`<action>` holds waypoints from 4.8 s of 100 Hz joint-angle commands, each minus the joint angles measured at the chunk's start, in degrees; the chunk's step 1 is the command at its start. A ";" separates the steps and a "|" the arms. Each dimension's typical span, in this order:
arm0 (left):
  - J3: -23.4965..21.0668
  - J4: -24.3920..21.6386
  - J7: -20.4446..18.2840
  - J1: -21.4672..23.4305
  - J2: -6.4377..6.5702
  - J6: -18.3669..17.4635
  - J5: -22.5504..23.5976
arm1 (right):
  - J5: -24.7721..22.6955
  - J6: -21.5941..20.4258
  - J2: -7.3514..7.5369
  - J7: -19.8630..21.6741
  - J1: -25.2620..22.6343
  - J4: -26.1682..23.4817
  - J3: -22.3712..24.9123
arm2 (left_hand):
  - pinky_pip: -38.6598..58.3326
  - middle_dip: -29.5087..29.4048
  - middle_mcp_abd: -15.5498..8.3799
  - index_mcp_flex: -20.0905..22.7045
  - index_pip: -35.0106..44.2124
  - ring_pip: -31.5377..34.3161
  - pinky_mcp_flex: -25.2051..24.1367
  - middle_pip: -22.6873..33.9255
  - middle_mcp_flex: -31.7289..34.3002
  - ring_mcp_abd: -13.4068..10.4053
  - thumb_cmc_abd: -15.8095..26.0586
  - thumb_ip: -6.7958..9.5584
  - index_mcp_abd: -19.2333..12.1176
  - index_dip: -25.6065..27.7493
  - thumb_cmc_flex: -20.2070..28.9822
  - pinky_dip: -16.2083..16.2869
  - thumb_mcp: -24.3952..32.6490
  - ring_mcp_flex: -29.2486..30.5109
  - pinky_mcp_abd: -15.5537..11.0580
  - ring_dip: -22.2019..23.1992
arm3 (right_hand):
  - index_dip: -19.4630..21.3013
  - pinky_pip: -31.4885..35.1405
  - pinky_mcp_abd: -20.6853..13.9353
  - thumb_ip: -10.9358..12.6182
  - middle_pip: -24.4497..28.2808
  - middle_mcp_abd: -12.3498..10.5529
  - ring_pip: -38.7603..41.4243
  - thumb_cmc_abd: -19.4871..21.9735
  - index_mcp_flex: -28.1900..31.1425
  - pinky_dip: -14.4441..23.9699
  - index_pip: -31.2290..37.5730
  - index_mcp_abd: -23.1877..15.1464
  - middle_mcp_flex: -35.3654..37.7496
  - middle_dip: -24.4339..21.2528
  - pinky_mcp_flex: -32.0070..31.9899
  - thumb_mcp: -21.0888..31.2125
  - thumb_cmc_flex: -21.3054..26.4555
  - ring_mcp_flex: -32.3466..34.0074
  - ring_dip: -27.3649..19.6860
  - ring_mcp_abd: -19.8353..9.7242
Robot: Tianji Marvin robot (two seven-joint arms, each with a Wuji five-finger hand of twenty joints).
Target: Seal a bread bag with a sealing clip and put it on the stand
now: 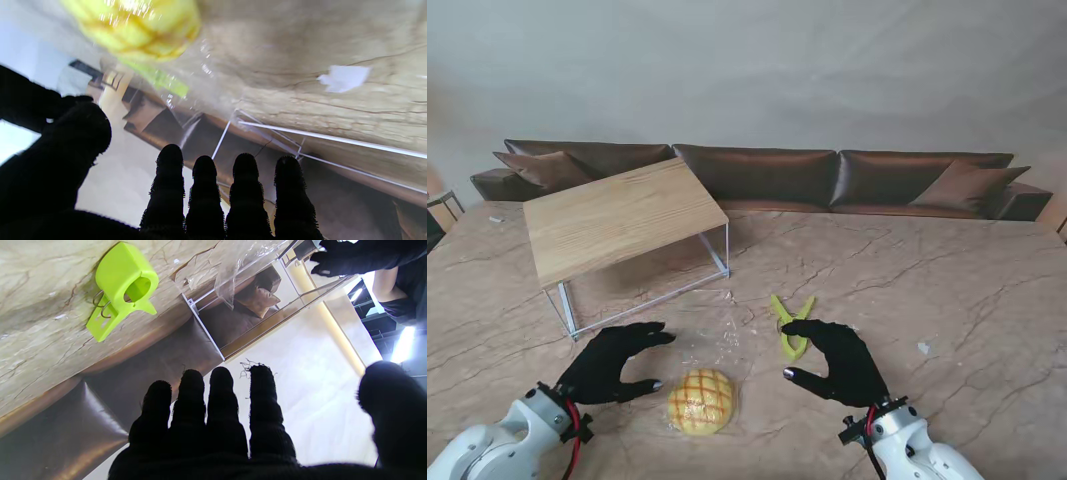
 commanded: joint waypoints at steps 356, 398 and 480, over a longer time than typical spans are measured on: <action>15.97 9.65 11.86 -10.42 -4.27 18.83 -18.25 | -2.52 23.64 -2.88 -7.08 30.21 17.96 -20.25 | 11.19 2.34 10.50 -1.72 -4.22 4.92 1.86 3.72 -1.74 4.48 -3.62 -4.12 15.81 -2.51 -4.21 7.61 4.14 5.54 -1.45 7.25 | 29.25 10.86 3.54 -19.37 43.68 -5.20 28.14 -10.91 23.28 26.32 24.11 -19.47 -8.18 28.83 -5.80 25.11 20.67 -10.70 23.22 -0.28; 22.76 14.90 9.11 -19.59 -6.65 21.18 -32.99 | -6.34 20.37 -2.50 -11.80 26.04 13.29 -19.03 | 11.26 4.19 9.96 -4.49 3.82 6.86 -1.01 7.25 -0.27 4.59 -12.47 -7.52 16.27 1.63 -6.91 9.84 10.96 5.06 -0.18 8.06 | 28.53 11.00 4.06 -19.42 43.22 -5.47 27.86 -10.62 22.93 26.55 24.46 -20.39 -7.83 28.66 -5.30 25.04 20.18 -10.31 22.94 -0.70; 27.94 23.74 13.16 -25.31 -10.73 6.39 -46.37 | 4.98 14.14 -4.70 -11.67 24.02 13.53 -16.31 | 41.04 25.60 1.62 17.03 48.61 31.04 19.18 6.66 46.53 6.30 -1.95 -9.36 -20.86 26.62 26.78 22.06 8.47 41.72 5.01 20.89 | 12.01 15.45 8.78 -11.50 29.97 -1.59 11.36 -21.10 7.42 25.53 6.40 -5.00 1.49 13.70 8.18 23.79 7.98 16.21 11.16 4.31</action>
